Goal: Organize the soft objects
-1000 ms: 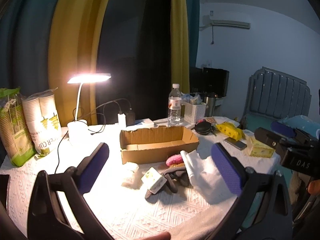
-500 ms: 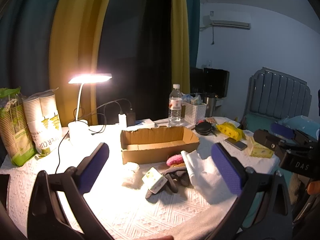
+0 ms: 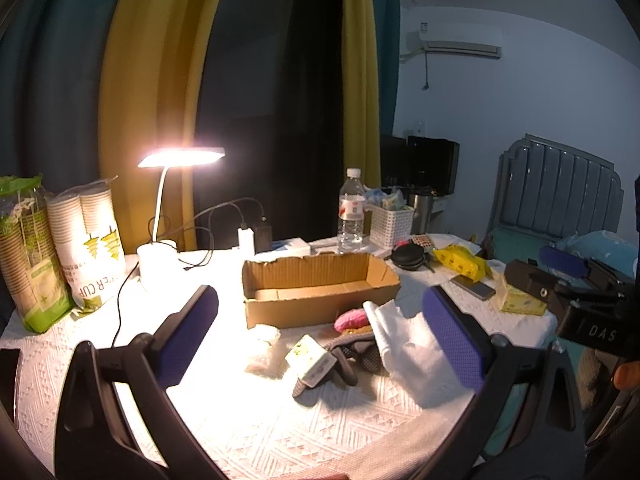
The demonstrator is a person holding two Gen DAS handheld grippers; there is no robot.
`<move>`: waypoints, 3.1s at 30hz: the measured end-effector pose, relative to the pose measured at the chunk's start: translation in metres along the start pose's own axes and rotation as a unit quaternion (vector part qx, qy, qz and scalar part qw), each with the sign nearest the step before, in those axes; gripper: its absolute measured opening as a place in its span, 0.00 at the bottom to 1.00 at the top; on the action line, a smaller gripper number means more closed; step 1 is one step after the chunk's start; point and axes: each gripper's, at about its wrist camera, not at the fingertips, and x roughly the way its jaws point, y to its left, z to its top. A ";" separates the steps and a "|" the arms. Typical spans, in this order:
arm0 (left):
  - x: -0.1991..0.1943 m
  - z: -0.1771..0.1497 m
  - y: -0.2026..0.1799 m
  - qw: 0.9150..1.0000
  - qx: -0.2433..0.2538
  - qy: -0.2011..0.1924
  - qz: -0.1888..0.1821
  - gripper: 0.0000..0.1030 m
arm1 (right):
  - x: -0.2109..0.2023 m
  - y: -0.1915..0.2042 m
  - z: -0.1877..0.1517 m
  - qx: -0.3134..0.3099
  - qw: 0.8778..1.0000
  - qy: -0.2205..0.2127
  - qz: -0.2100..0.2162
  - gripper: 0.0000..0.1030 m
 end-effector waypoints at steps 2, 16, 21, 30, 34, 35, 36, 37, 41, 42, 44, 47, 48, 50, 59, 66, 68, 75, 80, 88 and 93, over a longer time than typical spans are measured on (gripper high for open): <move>0.000 0.000 0.001 1.000 0.000 -0.001 0.001 0.99 | 0.000 0.000 0.000 0.000 1.000 0.000 0.001 0.86; -0.001 -0.001 0.002 1.000 0.001 -0.002 0.001 0.99 | 0.000 -0.001 0.002 0.000 1.000 0.001 0.002 0.86; -0.001 -0.001 0.002 1.000 0.001 -0.003 0.002 0.99 | 0.001 -0.002 0.004 0.000 1.000 0.003 0.005 0.86; 0.013 -0.006 0.008 1.000 -0.001 0.013 0.011 0.99 | 0.013 -0.006 -0.002 0.004 1.000 0.015 0.010 0.86; 0.031 -0.016 0.014 0.999 -0.004 0.034 0.017 0.99 | 0.028 -0.008 -0.012 0.002 0.999 0.036 0.010 0.86; 0.035 -0.019 0.014 0.999 -0.004 0.039 0.017 0.99 | 0.034 -0.009 -0.014 0.003 0.999 0.043 0.010 0.86; 0.040 -0.022 0.015 0.999 -0.005 0.045 0.018 0.99 | 0.039 -0.009 -0.017 0.004 0.999 0.050 0.010 0.86; 0.045 -0.025 0.017 0.999 -0.006 0.051 0.019 0.99 | 0.045 -0.010 -0.020 0.005 0.998 0.056 0.012 0.86; 0.067 -0.037 0.021 0.997 -0.009 0.076 0.023 0.99 | 0.064 -0.013 -0.029 0.007 0.997 0.076 0.018 0.86; 0.072 -0.040 0.021 0.996 -0.010 0.082 0.023 0.99 | 0.069 -0.014 -0.031 0.007 0.997 0.079 0.018 0.86; 0.084 -0.046 0.024 0.995 -0.012 0.096 0.025 0.99 | 0.079 -0.015 -0.036 0.007 0.996 0.089 0.019 0.86; 0.099 -0.052 0.026 0.993 -0.015 0.113 0.024 0.99 | 0.091 -0.018 -0.041 0.008 0.995 0.101 0.024 0.85; 0.103 -0.053 0.026 0.993 -0.016 0.119 0.023 0.99 | 0.093 -0.018 -0.042 0.008 0.994 0.104 0.026 0.85; 0.113 -0.055 0.025 0.991 -0.018 0.130 0.020 0.99 | 0.101 -0.020 -0.046 0.007 0.993 0.113 0.029 0.85; 0.158 -0.068 0.025 0.982 -0.031 0.184 0.017 0.99 | 0.127 -0.025 -0.051 -0.008 0.988 0.146 0.044 0.72; 0.178 -0.082 0.026 0.974 -0.044 0.223 0.015 0.99 | 0.121 -0.025 -0.061 -0.025 0.983 0.161 0.084 0.64; 0.181 -0.085 0.026 0.972 -0.048 0.229 0.016 0.99 | 0.125 -0.023 -0.070 -0.025 0.979 0.178 0.095 0.42; 0.181 -0.086 0.020 0.971 -0.040 0.234 0.016 0.85 | 0.121 -0.009 -0.084 -0.063 0.973 0.184 0.121 0.07; 0.184 -0.084 0.019 0.970 -0.038 0.239 0.011 0.74 | 0.105 -0.019 -0.068 -0.050 0.981 0.144 0.120 0.06; 0.198 -0.087 0.016 0.966 -0.030 0.256 -0.007 0.57 | 0.086 -0.051 -0.032 -0.020 0.990 0.087 0.107 0.06; 0.194 -0.083 0.019 0.967 -0.038 0.250 -0.018 0.49 | 0.087 -0.066 -0.021 -0.015 0.992 0.080 0.093 0.06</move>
